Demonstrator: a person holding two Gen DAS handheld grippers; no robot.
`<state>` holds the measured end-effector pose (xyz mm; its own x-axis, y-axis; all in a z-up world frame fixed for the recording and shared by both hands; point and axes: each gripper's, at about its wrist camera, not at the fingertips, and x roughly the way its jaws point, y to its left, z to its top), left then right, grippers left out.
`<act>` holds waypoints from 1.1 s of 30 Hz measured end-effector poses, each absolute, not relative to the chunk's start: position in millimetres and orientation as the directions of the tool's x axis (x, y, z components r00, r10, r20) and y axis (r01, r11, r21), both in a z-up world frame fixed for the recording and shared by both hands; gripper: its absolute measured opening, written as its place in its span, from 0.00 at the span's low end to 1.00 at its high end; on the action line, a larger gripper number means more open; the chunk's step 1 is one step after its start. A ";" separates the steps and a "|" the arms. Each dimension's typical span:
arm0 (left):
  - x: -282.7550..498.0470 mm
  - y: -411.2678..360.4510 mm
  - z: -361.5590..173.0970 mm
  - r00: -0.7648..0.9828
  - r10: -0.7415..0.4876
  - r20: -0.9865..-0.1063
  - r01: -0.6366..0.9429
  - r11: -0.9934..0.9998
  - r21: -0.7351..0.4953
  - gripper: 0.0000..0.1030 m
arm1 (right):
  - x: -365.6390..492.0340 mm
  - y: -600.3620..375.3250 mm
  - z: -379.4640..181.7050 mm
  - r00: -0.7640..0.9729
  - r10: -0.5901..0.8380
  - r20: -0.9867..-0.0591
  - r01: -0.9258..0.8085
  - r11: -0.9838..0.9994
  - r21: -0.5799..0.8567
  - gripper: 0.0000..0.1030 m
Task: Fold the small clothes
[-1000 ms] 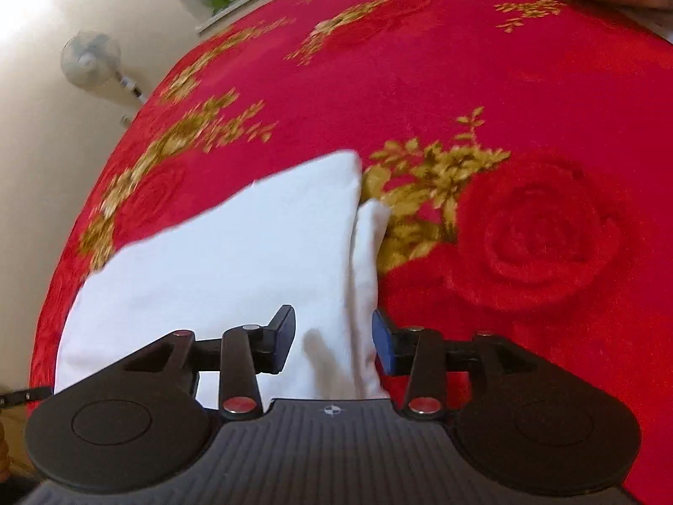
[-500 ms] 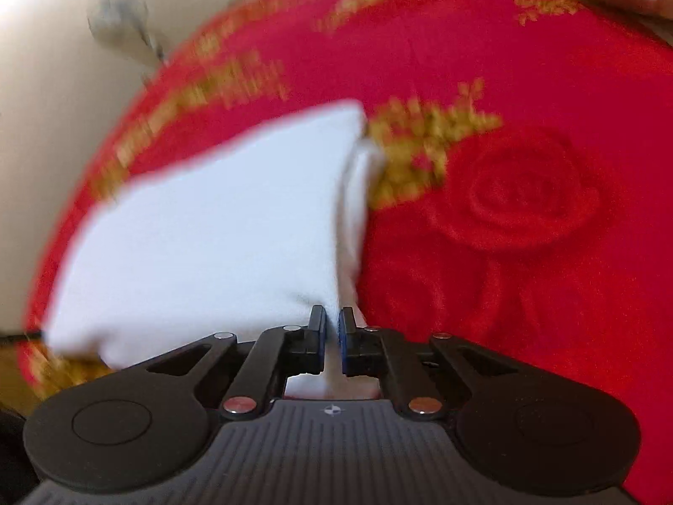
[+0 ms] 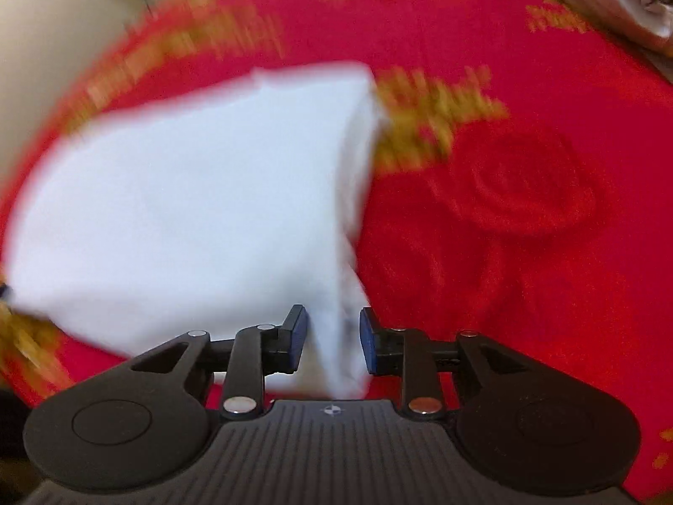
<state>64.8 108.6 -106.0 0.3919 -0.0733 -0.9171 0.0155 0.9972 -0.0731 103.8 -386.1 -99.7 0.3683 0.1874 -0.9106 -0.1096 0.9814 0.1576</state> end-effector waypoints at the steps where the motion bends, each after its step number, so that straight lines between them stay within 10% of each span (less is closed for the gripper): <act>1: 63.8 110.8 -99.7 0.418 -0.086 -0.905 0.012 0.996 -0.089 0.15 | 103.4 -389.0 -96.5 0.382 0.193 -0.904 -0.100 0.981 0.167 0.33; 9: 58.1 110.8 -79.8 0.511 -0.188 -0.839 0.026 0.979 -0.204 0.18 | 99.0 -391.9 -92.4 0.406 0.193 -0.893 -0.081 0.981 0.175 0.35; 33: 52.8 105.6 -77.4 0.511 -0.038 -0.859 0.019 0.999 -0.033 0.29 | 81.5 -351.7 -101.2 0.456 0.020 -0.890 -0.100 0.995 -0.029 0.47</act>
<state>52.8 105.6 -77.4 0.5106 -0.0381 -0.8590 0.0187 0.9993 -0.0332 81.4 -351.7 -101.2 0.4559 0.0202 -0.8898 -0.1002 0.9945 -0.0288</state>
